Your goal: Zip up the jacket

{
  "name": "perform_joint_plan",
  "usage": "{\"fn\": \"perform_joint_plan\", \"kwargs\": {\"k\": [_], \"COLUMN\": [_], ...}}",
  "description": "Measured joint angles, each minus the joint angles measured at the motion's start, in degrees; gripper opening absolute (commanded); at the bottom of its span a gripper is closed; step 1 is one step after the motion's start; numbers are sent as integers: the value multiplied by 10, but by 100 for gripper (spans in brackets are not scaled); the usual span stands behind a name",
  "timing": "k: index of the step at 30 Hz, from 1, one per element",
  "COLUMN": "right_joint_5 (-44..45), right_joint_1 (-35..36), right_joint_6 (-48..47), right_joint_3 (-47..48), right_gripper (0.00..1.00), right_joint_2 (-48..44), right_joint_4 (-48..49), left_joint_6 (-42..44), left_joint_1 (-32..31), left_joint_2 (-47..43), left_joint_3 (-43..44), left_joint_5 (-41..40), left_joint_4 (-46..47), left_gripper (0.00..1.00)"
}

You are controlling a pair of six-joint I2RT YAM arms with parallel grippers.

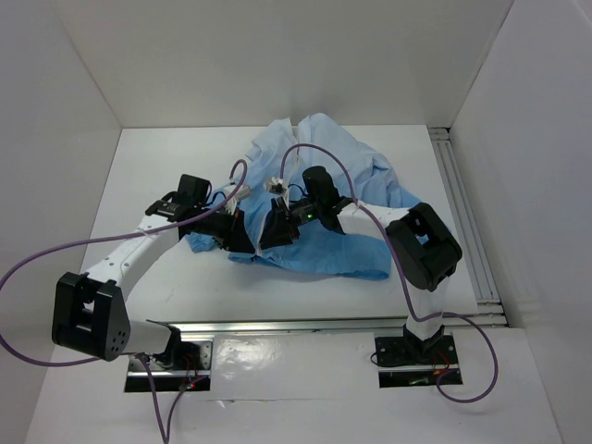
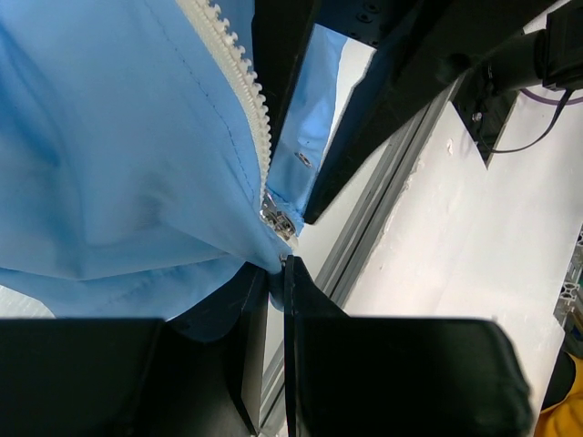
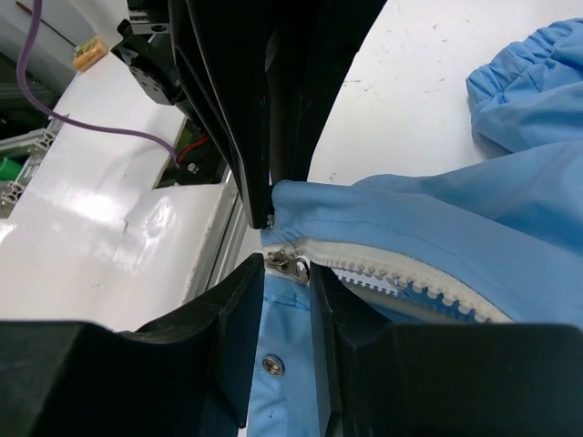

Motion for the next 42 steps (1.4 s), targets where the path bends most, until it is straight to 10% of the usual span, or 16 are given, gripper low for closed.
{"fn": "perform_joint_plan", "kwargs": {"k": [18, 25, 42], "right_joint_5": [14, 33, 149], "right_joint_1": [0, 0, 6], "right_joint_6": [-31, -41, -40], "right_joint_3": [0, 0, -44], "right_gripper": [22, 0, 0], "right_joint_2": [-10, -10, -89], "right_joint_4": [-48, -64, -42], "left_joint_6": [0, 0, -1], "left_joint_1": [0, 0, 2], "left_joint_2": [3, 7, 7], "left_joint_3": [0, 0, 0], "left_joint_5": [0, -1, 9], "left_joint_4": [4, 6, 31], "left_gripper": [0, 0, 0]}}
